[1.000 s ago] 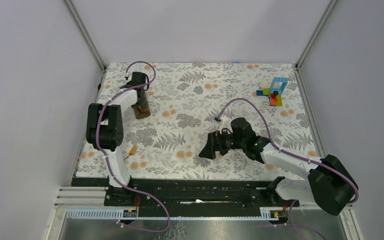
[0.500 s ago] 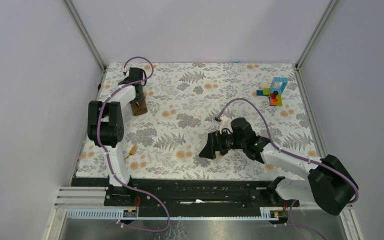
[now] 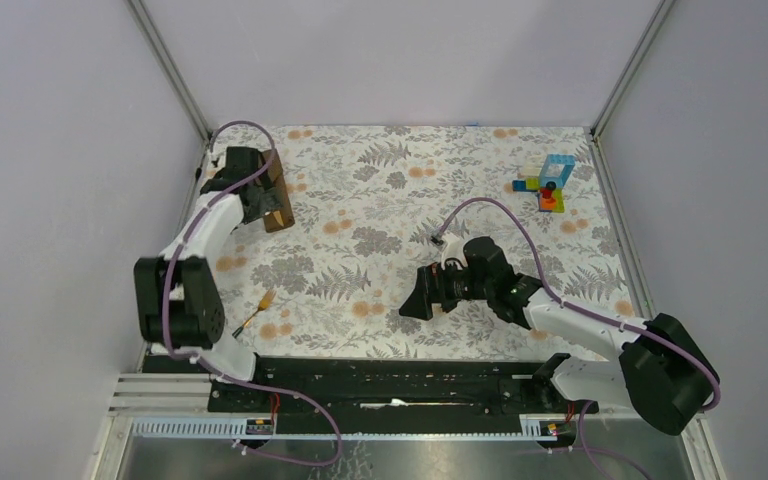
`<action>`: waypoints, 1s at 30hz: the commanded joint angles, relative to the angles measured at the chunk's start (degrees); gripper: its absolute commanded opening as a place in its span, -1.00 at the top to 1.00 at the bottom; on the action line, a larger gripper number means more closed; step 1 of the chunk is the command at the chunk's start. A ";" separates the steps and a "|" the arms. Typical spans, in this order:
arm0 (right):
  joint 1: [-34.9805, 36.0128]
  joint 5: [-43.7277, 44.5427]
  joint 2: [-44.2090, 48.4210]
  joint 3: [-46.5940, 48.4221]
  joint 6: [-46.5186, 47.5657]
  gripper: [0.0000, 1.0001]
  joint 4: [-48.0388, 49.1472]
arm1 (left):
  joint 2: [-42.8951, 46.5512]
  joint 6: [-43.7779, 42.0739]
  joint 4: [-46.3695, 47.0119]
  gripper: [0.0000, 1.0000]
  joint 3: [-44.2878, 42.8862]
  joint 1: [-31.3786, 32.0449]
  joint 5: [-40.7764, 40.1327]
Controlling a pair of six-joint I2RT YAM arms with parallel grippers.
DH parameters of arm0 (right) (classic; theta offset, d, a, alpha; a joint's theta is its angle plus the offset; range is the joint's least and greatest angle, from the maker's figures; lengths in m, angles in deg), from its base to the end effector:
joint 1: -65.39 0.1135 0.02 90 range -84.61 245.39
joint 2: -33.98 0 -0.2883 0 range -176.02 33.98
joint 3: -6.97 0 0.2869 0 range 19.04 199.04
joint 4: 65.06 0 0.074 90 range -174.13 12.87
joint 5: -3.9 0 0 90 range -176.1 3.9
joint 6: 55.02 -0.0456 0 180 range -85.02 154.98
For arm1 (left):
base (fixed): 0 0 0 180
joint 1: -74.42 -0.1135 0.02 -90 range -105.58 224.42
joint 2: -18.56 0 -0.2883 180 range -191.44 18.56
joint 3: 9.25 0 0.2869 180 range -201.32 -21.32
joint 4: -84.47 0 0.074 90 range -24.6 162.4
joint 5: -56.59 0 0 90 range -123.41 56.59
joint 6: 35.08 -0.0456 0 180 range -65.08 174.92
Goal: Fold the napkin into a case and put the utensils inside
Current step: Insert the knife at the center of the board, then rotate the fork at the center of the board.
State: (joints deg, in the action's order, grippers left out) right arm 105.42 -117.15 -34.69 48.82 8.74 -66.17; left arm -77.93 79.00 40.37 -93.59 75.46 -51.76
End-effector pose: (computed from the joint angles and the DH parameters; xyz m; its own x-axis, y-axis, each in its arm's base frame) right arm 0.1924 0.1924 0.1996 -0.7196 -0.1098 -0.6857 -0.6487 0.4587 0.6073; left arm 0.3984 0.0071 0.2421 -0.6947 -0.3747 -0.6140 -0.4831 0.8755 0.0123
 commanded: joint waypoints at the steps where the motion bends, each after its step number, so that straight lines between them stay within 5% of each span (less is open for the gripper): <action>1: -0.38 -0.36 2.34 -0.07 0.87 -0.99 0.56 | 11.45 6.60 -7.61 -0.94 7.32 -0.91 5.92; 8: -0.39 -1.46 2.66 -0.56 1.07 -0.99 1.53 | 22.30 17.45 -12.45 -0.83 24.97 -1.03 15.53; 13: -0.35 -2.16 2.94 -0.85 0.51 -0.99 2.05 | 27.78 22.06 -8.17 -0.70 30.45 -1.04 13.53; 20: -0.39 -1.13 4.19 -1.19 1.02 -0.99 0.64 | 34.67 33.26 -13.74 -0.96 33.12 -3.26 6.56; 25: -0.39 -1.30 4.17 -1.38 1.05 -0.99 0.56 | 43.74 40.92 -14.63 -0.97 38.02 -13.95 13.96; 30: -0.39 -1.07 4.24 -1.44 1.21 -0.99 0.29 | 40.89 44.77 -19.37 -0.97 37.06 -22.63 18.08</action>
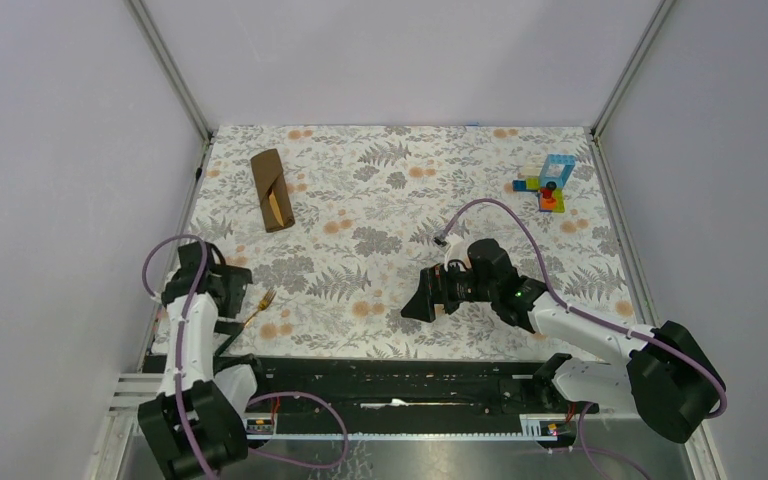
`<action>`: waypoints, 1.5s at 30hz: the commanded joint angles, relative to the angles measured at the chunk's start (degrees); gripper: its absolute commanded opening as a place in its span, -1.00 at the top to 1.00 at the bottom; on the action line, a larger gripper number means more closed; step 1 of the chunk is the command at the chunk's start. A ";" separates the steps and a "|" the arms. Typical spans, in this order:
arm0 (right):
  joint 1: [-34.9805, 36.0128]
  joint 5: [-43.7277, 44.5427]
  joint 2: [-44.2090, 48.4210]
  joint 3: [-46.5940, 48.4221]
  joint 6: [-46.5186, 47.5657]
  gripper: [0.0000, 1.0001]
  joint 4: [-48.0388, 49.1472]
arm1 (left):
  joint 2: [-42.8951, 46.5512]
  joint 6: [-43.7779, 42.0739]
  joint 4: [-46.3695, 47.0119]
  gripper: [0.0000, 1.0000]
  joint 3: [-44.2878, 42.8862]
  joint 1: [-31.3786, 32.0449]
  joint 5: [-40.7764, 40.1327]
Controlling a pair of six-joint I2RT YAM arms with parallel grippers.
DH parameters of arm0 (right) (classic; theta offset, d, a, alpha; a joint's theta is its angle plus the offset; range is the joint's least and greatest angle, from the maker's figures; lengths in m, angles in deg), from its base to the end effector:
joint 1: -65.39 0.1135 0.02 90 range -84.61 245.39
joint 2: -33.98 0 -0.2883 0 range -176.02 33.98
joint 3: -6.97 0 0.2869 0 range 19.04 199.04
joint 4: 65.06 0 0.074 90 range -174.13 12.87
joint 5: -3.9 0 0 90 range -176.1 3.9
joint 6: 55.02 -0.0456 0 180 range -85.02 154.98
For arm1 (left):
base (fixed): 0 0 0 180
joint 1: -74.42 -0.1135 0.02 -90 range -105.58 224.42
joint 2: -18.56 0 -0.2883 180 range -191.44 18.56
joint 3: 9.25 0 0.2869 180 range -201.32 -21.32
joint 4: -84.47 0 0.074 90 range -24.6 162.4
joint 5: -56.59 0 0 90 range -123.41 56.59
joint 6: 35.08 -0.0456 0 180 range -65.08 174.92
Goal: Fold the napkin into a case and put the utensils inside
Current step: Rotate the fork at the center of the board.
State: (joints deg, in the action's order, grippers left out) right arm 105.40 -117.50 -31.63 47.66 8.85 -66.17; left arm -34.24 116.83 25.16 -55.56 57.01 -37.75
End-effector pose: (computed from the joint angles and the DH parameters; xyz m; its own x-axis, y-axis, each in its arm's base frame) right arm 0.1859 0.1870 0.2056 -0.7014 -0.0979 -0.7060 -0.6666 0.4410 0.6010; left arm 0.1705 0.0571 0.2017 -0.1205 -0.9597 -0.2539 -0.9222 0.2029 -0.3291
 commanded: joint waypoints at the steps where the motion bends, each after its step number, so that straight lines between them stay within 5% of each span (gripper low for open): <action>1: -0.37 -0.83 1.14 -0.20 1.11 -0.99 0.29 | -5.04 8.01 -6.09 -0.97 -1.43 -5.19 4.06; 12: -0.37 -0.10 1.73 0.12 1.30 -0.99 -0.32 | -16.48 12.51 3.08 -0.72 3.29 -16.76 8.42; 19: -0.37 0.68 2.47 0.37 1.56 -0.99 -1.48 | -26.07 15.00 10.24 0.04 4.28 -17.22 10.96; 24: -0.37 1.54 3.18 0.07 1.43 -0.99 -1.80 | -30.54 12.62 12.53 0.26 1.89 -16.01 6.31; 33: -0.36 1.98 3.39 -0.06 0.76 -0.99 -2.16 | -41.18 5.00 12.59 1.00 -5.59 -2.05 0.73; 40: -0.37 2.21 2.74 -0.05 0.59 -0.99 -2.17 | -47.13 -9.19 11.08 1.00 -16.08 19.53 -9.34; 45: -0.37 1.65 1.85 0.11 0.14 -0.99 -1.40 | -45.45 -15.56 15.85 0.87 -13.54 21.01 -6.82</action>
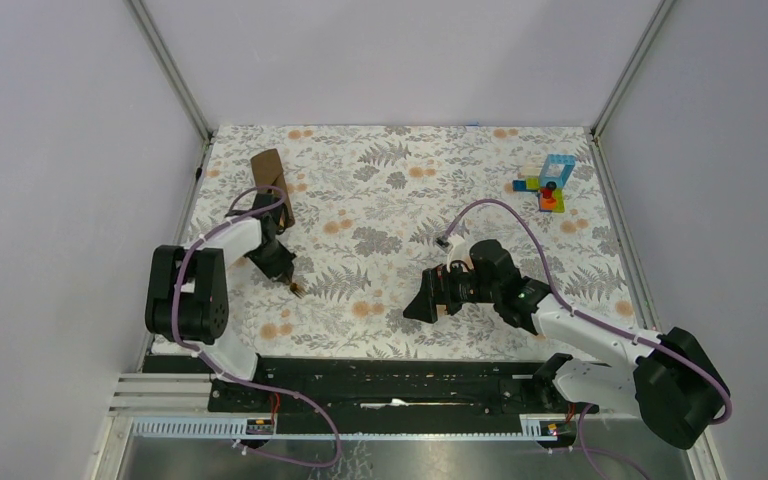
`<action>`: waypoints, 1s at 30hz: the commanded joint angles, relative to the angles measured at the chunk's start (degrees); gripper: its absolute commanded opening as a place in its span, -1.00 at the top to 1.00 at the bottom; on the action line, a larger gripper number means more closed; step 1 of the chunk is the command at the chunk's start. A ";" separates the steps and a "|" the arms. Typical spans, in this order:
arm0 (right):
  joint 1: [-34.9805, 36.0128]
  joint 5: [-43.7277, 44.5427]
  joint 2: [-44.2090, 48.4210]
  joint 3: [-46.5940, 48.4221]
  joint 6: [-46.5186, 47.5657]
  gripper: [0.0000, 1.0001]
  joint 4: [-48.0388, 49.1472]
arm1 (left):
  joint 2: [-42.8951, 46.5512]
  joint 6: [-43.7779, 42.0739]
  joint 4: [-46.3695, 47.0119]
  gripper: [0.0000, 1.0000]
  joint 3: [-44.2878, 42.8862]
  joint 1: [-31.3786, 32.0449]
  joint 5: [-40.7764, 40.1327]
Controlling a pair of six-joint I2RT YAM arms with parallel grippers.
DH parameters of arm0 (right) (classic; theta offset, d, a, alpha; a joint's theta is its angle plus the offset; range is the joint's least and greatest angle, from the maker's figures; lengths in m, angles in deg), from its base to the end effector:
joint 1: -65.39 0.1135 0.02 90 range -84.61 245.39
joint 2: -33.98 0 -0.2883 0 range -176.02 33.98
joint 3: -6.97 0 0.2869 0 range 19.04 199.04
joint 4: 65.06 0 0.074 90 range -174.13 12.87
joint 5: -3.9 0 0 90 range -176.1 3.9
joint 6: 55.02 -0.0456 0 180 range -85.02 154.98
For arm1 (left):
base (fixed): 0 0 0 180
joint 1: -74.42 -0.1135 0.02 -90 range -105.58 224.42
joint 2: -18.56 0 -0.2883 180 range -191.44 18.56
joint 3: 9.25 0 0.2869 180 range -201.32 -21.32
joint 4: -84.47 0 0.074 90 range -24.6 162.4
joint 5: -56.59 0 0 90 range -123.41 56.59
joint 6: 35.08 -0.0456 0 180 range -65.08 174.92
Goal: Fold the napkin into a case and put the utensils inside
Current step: Rotate the fork at the center of the board, then pick up the fork from the center of the board.
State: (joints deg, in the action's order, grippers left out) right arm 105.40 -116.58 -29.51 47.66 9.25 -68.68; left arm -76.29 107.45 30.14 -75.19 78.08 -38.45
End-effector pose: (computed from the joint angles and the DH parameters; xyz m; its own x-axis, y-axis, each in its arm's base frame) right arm 0.1822 0.1831 0.2099 -0.6986 -0.0979 -0.7088 -0.6646 0.4557 0.5921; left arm 0.3092 -0.0158 0.1435 -0.6452 -0.7510 -0.1408 -0.7541 0.6555 -0.0404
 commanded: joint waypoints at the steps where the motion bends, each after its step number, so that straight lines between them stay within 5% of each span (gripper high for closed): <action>1: -0.36 0.63 -0.52 0.18 -0.27 -0.99 1.17 | -2.55 -7.00 11.27 0.81 6.49 -0.01 -5.63; 4: -0.39 0.48 -0.76 0.38 -0.29 -0.99 1.22 | 2.09 -6.91 9.62 0.04 6.98 0.10 -8.41; 9: -0.37 0.07 -1.38 0.13 -0.17 -0.99 1.42 | 14.04 -4.10 4.39 -0.35 8.57 0.68 -8.08; 15: -0.35 -0.68 -2.22 -0.15 -0.80 -0.99 3.08 | 18.88 9.08 2.10 -0.50 13.87 1.26 9.59; 30: -0.36 -0.62 -0.60 -1.28 -0.92 -0.99 2.80 | 7.27 15.62 3.58 -0.22 6.13 -0.50 -5.09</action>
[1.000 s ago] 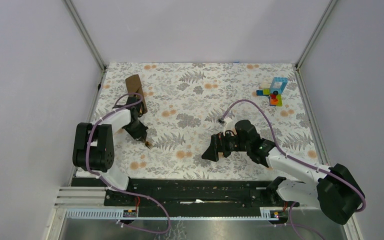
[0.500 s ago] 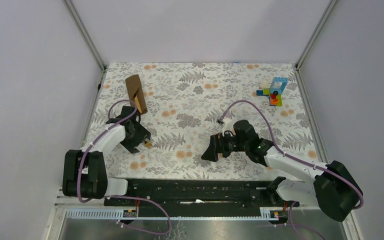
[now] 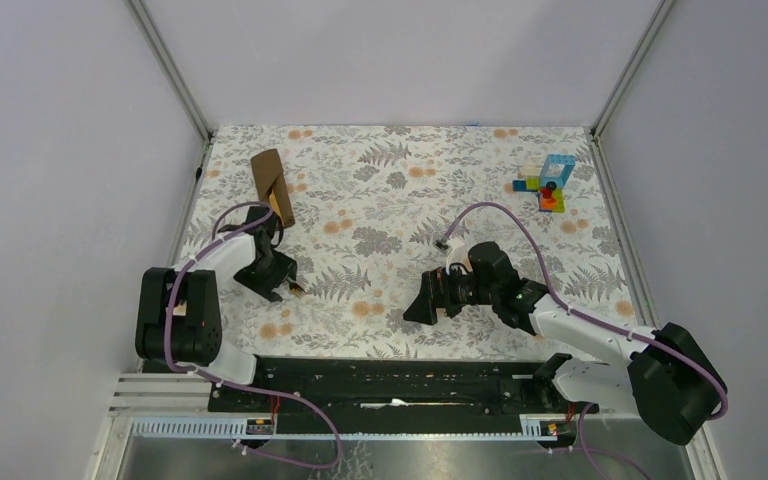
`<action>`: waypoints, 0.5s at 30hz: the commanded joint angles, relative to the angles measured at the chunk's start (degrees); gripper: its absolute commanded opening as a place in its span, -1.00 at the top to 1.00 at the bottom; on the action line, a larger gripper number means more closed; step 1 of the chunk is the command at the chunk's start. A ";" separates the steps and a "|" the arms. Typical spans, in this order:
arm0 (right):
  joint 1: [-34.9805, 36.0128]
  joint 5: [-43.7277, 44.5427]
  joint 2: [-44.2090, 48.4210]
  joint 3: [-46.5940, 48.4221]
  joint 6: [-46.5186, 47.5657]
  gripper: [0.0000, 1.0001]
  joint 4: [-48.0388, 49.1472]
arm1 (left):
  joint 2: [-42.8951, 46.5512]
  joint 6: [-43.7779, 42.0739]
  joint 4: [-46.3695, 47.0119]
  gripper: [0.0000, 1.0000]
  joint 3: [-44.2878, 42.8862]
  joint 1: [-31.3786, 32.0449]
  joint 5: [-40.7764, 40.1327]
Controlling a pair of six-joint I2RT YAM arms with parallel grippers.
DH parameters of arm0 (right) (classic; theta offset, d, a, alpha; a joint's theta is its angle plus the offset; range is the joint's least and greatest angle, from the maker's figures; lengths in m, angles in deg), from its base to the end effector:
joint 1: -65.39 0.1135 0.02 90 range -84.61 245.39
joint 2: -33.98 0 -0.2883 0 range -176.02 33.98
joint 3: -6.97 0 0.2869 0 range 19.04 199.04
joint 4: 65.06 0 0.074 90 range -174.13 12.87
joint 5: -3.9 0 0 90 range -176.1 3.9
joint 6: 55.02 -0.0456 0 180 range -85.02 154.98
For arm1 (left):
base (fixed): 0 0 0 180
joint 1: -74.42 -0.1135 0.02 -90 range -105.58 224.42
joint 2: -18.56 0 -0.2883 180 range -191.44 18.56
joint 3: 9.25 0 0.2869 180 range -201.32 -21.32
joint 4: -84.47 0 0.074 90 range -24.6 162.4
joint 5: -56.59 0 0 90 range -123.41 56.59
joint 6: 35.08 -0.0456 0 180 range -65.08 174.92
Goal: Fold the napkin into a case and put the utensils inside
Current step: Pick up the fork from the center of the board.
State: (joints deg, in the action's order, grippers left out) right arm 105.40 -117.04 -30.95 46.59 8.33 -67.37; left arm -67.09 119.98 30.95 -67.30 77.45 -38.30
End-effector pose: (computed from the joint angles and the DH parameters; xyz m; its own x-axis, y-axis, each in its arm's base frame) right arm 0.1821 0.1835 0.1995 -0.7212 -0.1031 -0.6850 -0.6454 0.4591 0.6105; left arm 0.2706 -0.0104 0.1500 -0.4519 -0.8808 -0.1415 -0.8780 0.4672 -0.1045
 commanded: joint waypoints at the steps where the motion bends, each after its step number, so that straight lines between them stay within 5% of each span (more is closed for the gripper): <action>1: -0.37 -0.26 0.65 -0.09 0.00 -0.99 1.49 | -2.40 3.26 3.44 -0.17 -1.84 0.14 -4.61; 15: -0.37 -0.09 0.42 0.20 0.38 -0.99 1.40 | -5.89 3.55 5.44 0.64 -1.45 0.66 -5.52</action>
State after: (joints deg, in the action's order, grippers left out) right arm 105.40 -117.04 -30.93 46.46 8.35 -67.39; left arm -69.82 122.49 32.48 -69.26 77.84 -40.05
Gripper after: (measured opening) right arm 0.994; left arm 0.210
